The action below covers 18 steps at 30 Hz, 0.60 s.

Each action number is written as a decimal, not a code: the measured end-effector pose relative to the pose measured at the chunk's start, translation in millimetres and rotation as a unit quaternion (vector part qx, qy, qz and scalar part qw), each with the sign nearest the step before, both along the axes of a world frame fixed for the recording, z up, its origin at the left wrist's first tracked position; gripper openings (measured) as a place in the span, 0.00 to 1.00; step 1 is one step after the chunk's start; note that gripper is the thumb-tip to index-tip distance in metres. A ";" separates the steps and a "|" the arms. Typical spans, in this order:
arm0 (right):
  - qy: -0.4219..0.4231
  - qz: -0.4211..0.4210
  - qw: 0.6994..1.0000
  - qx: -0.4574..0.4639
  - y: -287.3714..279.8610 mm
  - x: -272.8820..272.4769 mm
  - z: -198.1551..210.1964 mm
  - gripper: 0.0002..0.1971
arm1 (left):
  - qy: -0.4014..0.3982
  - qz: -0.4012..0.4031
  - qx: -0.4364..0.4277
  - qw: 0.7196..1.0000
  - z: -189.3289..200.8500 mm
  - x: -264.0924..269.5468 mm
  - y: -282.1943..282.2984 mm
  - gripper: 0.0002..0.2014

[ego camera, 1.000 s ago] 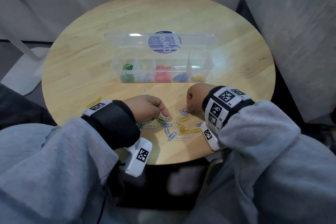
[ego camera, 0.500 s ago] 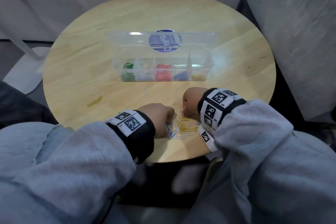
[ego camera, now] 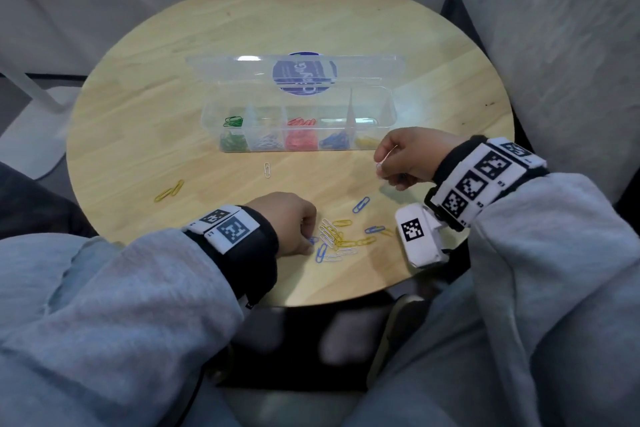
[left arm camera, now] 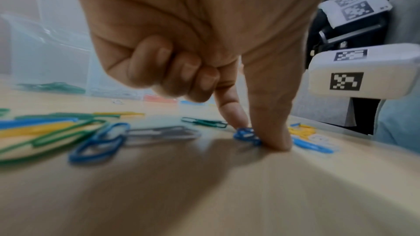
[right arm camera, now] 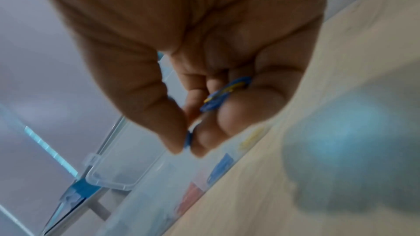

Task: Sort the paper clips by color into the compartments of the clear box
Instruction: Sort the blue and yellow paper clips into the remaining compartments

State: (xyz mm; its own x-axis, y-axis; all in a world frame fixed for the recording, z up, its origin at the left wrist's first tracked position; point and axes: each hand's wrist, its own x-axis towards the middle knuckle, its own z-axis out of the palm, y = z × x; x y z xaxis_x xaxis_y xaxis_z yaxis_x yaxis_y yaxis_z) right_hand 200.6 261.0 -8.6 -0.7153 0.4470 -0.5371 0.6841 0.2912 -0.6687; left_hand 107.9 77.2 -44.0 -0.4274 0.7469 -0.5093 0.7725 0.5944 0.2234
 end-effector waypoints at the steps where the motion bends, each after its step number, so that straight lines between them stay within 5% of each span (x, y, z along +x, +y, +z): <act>1: -0.003 -0.015 1.000 -0.018 1.1 1.6 -1.8 0.10 | 0.000 -0.004 -0.005 1.000 0.6 0.3 0.2 0.08; 7: -0.060 -0.063 0.991 -0.099 -8.5 -1.1 -8.1 0.16 | 0.022 -0.014 -0.022 0.999 4.5 6.7 0.1 0.02; 14: 0.023 -0.165 0.966 -0.196 -7.7 -2.0 -11.1 0.17 | 0.021 -0.005 -0.031 0.999 6.1 5.0 -0.4 0.03; 18: -0.004 -0.101 0.985 -0.137 -10.2 -3.4 -11.3 0.14 | 0.015 0.001 -0.032 0.999 6.4 3.5 -0.7 0.04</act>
